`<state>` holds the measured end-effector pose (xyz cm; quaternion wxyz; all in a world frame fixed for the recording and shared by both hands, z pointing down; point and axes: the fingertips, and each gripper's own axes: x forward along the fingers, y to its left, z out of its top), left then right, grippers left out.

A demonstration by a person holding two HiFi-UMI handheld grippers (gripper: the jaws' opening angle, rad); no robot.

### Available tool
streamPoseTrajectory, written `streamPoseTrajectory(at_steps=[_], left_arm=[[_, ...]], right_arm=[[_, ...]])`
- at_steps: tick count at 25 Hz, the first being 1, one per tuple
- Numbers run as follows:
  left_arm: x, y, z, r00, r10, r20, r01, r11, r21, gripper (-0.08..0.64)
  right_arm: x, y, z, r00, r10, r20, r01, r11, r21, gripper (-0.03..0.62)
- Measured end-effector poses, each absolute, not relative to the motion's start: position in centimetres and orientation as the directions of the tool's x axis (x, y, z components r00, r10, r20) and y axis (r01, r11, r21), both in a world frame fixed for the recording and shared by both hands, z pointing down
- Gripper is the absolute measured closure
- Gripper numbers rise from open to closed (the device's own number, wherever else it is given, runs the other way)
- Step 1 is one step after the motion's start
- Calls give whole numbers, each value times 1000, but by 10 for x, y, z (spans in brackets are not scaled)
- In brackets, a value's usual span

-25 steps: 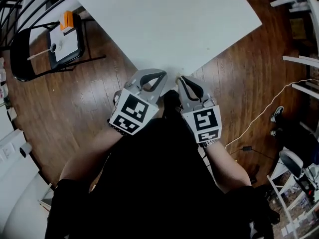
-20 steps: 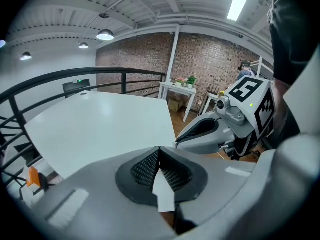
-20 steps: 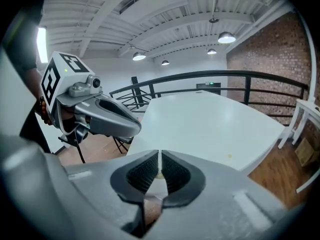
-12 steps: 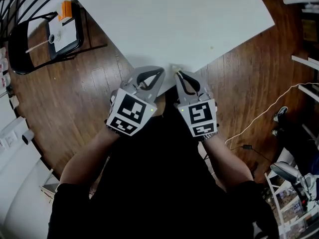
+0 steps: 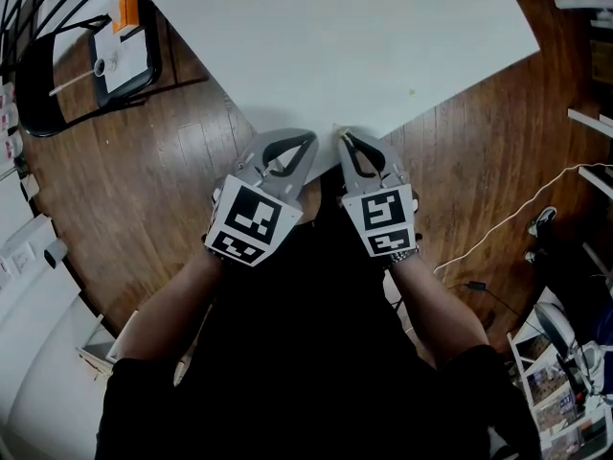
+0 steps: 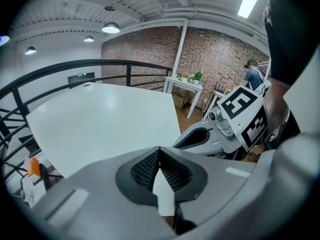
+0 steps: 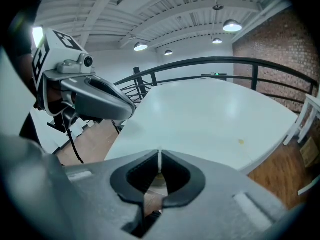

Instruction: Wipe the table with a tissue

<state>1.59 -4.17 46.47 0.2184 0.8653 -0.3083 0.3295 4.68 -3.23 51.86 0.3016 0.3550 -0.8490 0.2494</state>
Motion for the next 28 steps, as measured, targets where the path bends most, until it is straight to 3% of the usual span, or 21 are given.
streamPoseTrajectory(at_steps=[28], left_arm=[[32,-56,466,580,-392,714,-681,-715,160,548]], right_arm=[[72,-51,520,-544,-475,692,-772,607,-190,584]])
